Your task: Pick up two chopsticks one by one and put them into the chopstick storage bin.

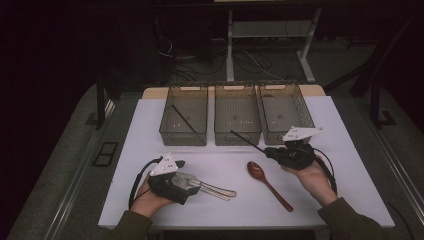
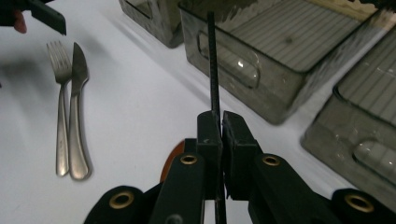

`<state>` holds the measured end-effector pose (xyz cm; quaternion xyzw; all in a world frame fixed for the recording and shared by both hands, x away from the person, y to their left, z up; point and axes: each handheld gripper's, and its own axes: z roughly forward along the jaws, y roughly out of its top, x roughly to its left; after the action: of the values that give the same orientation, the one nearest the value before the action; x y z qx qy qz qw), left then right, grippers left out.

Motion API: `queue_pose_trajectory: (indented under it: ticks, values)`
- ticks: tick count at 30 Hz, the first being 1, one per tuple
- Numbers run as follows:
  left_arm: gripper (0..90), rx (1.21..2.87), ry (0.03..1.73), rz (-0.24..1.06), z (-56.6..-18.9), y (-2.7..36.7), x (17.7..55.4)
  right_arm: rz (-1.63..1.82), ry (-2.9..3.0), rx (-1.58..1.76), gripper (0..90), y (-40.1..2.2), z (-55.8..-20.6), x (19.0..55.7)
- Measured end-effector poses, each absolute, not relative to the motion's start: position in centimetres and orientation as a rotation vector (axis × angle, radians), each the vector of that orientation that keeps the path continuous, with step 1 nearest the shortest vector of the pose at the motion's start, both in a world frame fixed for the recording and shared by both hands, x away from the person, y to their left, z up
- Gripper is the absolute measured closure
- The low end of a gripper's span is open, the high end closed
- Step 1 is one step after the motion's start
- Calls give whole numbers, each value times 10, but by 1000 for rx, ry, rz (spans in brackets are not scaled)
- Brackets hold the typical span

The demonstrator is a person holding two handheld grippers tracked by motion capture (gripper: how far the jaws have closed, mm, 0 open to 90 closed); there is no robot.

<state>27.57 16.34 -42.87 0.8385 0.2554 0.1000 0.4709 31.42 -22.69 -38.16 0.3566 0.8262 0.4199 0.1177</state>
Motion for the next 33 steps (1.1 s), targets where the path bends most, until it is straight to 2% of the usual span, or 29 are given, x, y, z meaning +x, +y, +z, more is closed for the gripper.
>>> queue_pose_trajectory:
  ticks: [33]
  values:
    - [0, 2040, 628, 244, -427, 164, 275, 1271, 2467, 986, 852, -126, -346, 392]
